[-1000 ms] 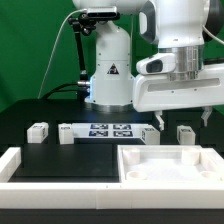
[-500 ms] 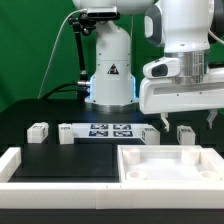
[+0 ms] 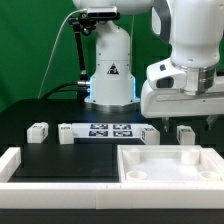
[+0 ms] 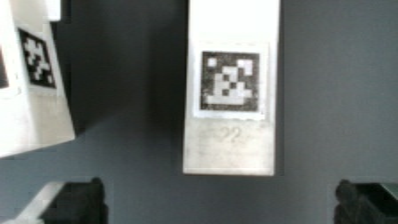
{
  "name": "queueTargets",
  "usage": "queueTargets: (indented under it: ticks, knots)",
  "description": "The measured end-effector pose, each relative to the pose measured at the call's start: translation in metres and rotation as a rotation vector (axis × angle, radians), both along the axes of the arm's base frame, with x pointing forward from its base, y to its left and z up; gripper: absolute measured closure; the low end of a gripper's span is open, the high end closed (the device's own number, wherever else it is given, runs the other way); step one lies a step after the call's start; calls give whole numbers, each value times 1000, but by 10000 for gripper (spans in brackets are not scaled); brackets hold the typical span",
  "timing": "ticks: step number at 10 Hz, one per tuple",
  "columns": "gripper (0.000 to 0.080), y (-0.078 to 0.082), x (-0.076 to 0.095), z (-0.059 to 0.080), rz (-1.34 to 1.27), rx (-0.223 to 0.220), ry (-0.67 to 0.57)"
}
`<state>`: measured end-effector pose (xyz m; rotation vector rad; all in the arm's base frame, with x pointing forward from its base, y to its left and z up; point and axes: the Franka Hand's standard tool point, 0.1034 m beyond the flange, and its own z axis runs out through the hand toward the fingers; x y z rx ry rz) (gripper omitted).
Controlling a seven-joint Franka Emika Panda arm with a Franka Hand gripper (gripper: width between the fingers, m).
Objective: Assemble one leg
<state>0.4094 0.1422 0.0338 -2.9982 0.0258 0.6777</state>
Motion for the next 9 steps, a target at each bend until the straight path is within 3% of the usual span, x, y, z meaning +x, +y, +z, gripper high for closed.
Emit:
queueTargets:
  ticks: [2,5,7,9]
  knots:
    - [150,4,3,-4,10,1,171]
    - [150,1,-7,-11,29,-8,418]
    - [150,1,-11,-21,26,-17,521]
    - [150,1,-14,-26,14,-28,526]
